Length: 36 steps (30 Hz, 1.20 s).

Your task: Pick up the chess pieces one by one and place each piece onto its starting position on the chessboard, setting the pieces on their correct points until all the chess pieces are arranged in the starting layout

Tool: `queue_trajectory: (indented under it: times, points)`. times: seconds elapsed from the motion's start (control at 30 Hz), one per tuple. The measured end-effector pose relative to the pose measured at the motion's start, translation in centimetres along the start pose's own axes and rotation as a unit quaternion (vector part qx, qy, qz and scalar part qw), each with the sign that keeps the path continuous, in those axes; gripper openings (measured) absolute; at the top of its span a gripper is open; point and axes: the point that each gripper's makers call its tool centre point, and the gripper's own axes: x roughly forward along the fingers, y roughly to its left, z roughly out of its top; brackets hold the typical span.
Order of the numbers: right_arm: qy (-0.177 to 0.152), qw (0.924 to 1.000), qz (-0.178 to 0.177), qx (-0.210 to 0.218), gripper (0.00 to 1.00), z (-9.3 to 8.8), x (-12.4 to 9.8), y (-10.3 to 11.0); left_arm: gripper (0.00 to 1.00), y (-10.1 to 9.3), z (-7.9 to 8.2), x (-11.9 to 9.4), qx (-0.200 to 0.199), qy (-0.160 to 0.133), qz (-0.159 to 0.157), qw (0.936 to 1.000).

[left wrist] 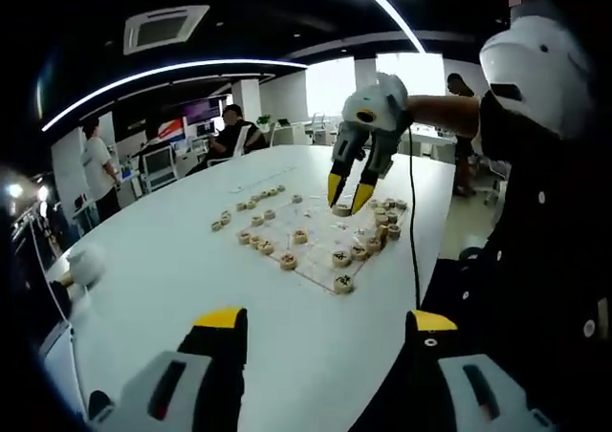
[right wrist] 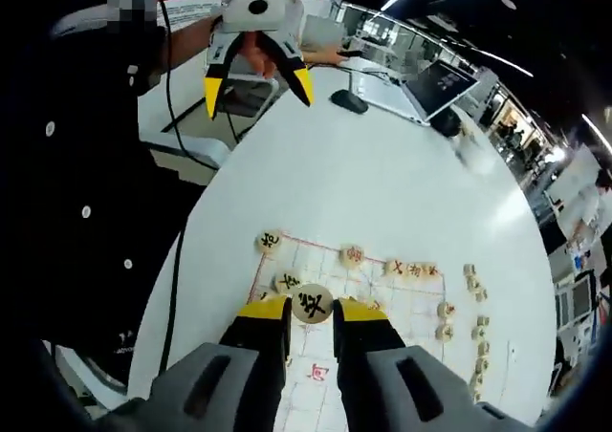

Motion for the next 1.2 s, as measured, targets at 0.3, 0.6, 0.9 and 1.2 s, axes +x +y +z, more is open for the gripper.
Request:
queue_trajectory:
  times: [0.3, 0.6, 0.9, 1.2]
  points:
    - [0.01, 0.9929, -0.07, 0.096, 0.19, -6.4, -5.5, 2.0, 0.68, -1.0, 1.9, 2.5, 0.013, -0.022, -0.034, 0.9991]
    - [0.004, 0.974, -0.134, 0.183, 0.19, -10.4, -9.4, 3.9, 0.68, -0.7, 2.3, 3.5, 0.014, -0.017, -0.035, 0.9991]
    - [0.002, 0.9688, -0.152, 0.196, 0.19, -11.0, -9.1, 1.0, 0.68, -1.1, 2.4, 4.2, 0.012, -0.013, -0.037, 0.9992]
    - [0.019, 0.9739, -0.138, 0.179, 0.19, -10.8, -7.2, -3.4, 0.68, -1.5, 2.0, 2.8, -0.001, -0.017, -0.024, 0.9996]
